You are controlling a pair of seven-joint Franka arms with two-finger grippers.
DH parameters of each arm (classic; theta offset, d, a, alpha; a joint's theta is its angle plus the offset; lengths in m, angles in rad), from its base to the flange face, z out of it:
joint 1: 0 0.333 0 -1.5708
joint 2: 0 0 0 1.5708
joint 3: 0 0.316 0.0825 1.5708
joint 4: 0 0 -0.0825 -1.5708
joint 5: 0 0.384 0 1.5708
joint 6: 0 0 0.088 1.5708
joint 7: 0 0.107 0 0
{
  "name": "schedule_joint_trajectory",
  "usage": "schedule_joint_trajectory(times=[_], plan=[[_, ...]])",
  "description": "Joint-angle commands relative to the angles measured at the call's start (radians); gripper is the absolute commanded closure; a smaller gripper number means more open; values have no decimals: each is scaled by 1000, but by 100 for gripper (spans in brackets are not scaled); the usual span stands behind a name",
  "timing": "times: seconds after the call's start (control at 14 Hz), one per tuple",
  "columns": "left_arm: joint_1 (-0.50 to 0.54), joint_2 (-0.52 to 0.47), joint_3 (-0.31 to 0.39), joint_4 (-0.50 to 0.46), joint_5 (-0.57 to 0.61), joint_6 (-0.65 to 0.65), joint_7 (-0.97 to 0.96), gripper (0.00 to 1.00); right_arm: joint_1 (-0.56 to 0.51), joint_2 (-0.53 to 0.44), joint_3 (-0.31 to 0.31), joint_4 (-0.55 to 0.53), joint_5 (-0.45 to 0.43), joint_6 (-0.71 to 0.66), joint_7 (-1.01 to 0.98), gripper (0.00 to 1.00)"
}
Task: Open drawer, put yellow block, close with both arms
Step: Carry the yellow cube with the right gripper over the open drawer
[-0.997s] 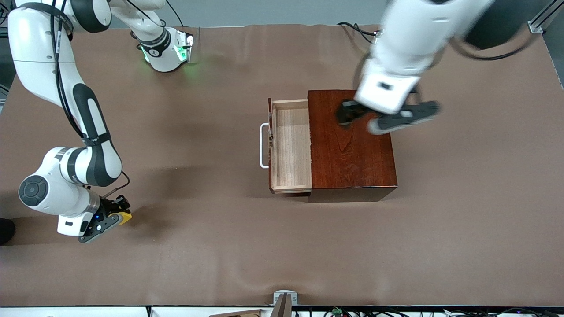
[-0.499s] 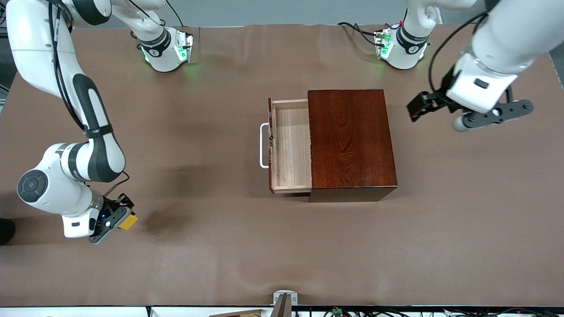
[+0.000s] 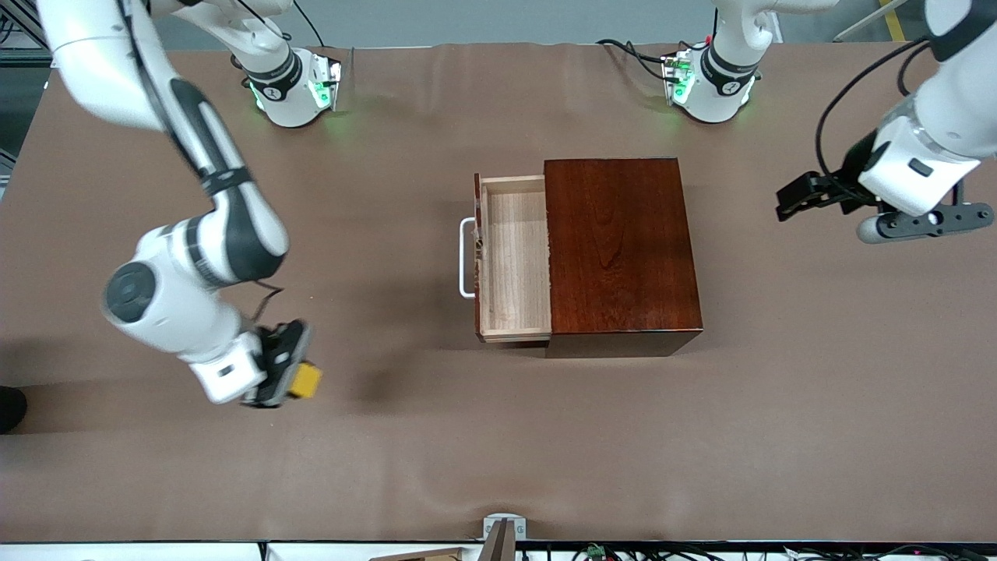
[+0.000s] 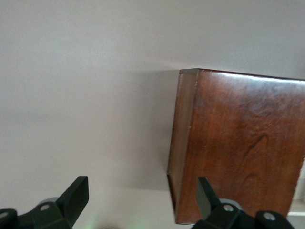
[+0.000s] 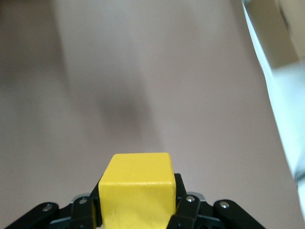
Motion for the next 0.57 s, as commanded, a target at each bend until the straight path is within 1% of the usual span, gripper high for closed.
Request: schedule_joint_trajectory(times=[0.0, 0.14, 0.36, 0.5], plan=[[13, -31, -5, -37, -7, 21, 72, 0, 70, -20, 12, 70, -13, -109, -72, 100], [13, -30, -3, -36, 17, 23, 86, 0, 136, -15, 10, 139, -19, -221, -86, 100], [11, -30, -6, -29, 19, 21, 86, 0, 235, -9, 4, 175, -36, -274, -70, 100], [10, -30, -11, -25, 19, 21, 87, 0, 295, 9, -2, 227, -54, -316, -41, 100]])
